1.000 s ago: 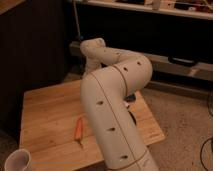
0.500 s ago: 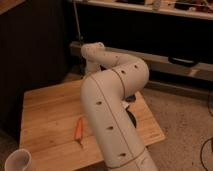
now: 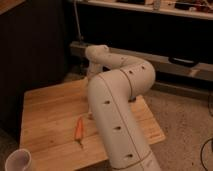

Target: Stand the bottle upright

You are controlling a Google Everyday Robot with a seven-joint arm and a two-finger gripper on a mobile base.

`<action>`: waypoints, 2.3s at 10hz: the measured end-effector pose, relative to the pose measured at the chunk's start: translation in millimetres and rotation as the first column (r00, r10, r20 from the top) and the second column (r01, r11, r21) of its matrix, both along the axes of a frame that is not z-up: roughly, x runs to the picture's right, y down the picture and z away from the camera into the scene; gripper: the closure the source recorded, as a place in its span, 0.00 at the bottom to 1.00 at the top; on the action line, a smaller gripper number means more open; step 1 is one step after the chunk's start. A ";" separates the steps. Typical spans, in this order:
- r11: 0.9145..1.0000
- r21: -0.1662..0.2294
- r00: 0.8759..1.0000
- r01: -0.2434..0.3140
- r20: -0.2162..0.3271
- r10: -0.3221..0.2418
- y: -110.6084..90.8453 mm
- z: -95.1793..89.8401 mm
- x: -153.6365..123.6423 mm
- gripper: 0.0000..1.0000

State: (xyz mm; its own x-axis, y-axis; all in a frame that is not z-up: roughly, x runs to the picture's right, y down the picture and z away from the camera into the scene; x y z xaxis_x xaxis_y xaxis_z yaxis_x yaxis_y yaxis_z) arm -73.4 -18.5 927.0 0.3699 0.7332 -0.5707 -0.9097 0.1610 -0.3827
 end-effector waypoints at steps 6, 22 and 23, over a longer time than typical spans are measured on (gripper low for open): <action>0.999 0.050 0.974 -0.021 0.228 0.009 -19.4 -45.7 21.9 0.20; 0.935 0.059 0.871 -0.351 0.388 0.302 -17.5 -62.8 0.8 0.20; 0.935 0.057 0.878 -0.349 0.369 0.305 -16.0 -57.1 3.8 0.20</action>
